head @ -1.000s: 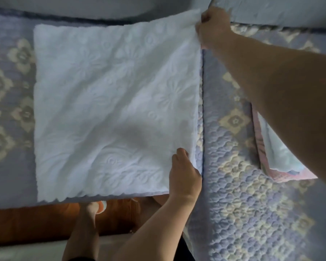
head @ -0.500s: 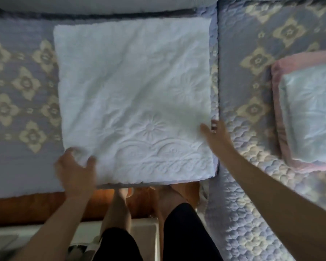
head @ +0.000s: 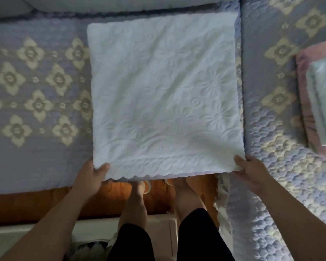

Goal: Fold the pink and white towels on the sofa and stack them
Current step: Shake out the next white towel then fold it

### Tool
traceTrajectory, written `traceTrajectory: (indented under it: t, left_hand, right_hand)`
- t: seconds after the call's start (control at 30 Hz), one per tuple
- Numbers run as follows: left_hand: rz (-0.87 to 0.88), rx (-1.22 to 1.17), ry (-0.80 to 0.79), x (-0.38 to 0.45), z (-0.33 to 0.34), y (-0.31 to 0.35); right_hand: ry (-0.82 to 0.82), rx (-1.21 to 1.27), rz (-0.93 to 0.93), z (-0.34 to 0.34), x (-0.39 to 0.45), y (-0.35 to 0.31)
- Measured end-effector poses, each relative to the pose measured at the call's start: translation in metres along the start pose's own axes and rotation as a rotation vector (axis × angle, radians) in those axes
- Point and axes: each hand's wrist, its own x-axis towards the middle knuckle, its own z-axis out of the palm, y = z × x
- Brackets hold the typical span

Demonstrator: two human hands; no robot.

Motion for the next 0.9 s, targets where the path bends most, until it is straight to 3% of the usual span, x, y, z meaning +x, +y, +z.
traceTrajectory:
  t: [0.13,0.23,0.33,0.5,0.57,0.7,0.83,0.9]
  left_hand:
    - [-0.05,-0.103,0.151,-0.013,0.009,-0.005]
    - [-0.055,-0.289,0.146,-0.019,0.009,-0.01]
    - [-0.092,-0.269,0.09,-0.028,0.005,-0.035]
    - [-0.313,-0.213,-0.198,-0.065,-0.002,-0.073]
    - [-0.296,-0.306,-0.148,-0.08,-0.006,-0.065]
    - [-0.206,-0.559,-0.078,-0.108,-0.029,0.014]
    - [-0.114,-0.856,-0.135,-0.09,-0.079,0.117]
    - [-0.048,-0.956,-0.1,-0.066,-0.102,0.159]
  right_hand:
    - [0.033,0.136,0.003,0.005,-0.016,0.015]
    - [0.094,0.287,-0.062,0.004,-0.025,0.019]
    - [0.12,0.104,-0.02,-0.003,-0.036,0.038]
    - [0.165,-0.089,0.113,-0.022,-0.065,0.054]
    - [0.128,-0.168,0.177,-0.025,-0.084,0.042]
    - [0.049,-0.228,0.025,-0.02,-0.127,-0.023]
    - [0.008,-0.029,-0.189,0.001,-0.13,-0.124]
    - [-0.021,0.129,-0.19,0.016,-0.106,-0.169]
